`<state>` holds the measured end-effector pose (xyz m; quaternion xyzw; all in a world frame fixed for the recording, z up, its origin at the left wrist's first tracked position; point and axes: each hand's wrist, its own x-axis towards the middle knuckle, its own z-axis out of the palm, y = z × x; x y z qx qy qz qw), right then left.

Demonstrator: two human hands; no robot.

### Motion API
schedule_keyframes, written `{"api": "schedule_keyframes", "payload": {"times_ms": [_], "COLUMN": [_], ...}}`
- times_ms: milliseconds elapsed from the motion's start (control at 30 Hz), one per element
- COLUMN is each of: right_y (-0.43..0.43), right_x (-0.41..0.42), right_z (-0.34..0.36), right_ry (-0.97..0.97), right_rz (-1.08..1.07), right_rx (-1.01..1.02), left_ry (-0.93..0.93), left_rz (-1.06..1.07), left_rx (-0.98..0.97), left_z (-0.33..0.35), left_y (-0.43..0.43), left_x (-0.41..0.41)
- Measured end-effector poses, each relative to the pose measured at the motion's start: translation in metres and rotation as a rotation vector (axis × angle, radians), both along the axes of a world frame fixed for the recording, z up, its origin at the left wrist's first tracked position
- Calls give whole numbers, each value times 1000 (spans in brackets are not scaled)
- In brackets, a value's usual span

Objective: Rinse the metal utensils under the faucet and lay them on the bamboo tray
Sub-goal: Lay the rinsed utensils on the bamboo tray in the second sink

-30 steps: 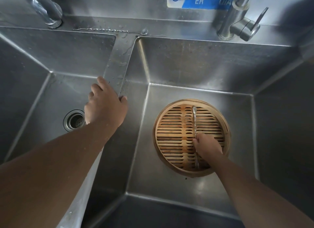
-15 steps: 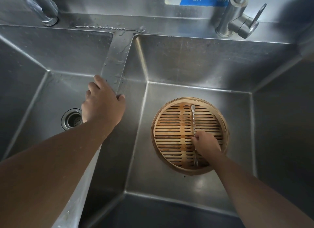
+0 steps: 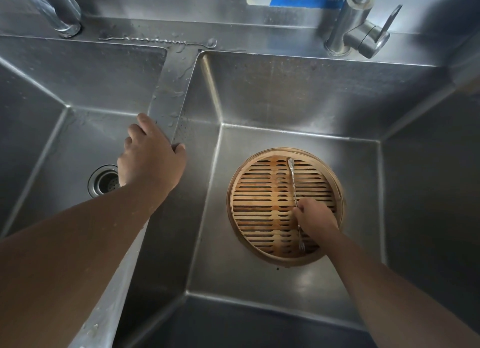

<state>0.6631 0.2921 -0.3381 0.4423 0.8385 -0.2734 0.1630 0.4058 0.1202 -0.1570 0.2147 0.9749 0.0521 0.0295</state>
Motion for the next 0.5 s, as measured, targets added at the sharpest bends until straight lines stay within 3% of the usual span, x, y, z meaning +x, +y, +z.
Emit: {"api": "schedule_keyframes", "payload": {"times_ms": [500], "right_y": [-3], "right_x": [-2], "right_z": [-5], "right_ry": [25], "right_rz": [26], "right_rx": [-3], "left_ry": [13], "left_rz": [7], "left_rx": [-7], "left_z": [-3], "left_y": [1], "left_x": [-2]}}
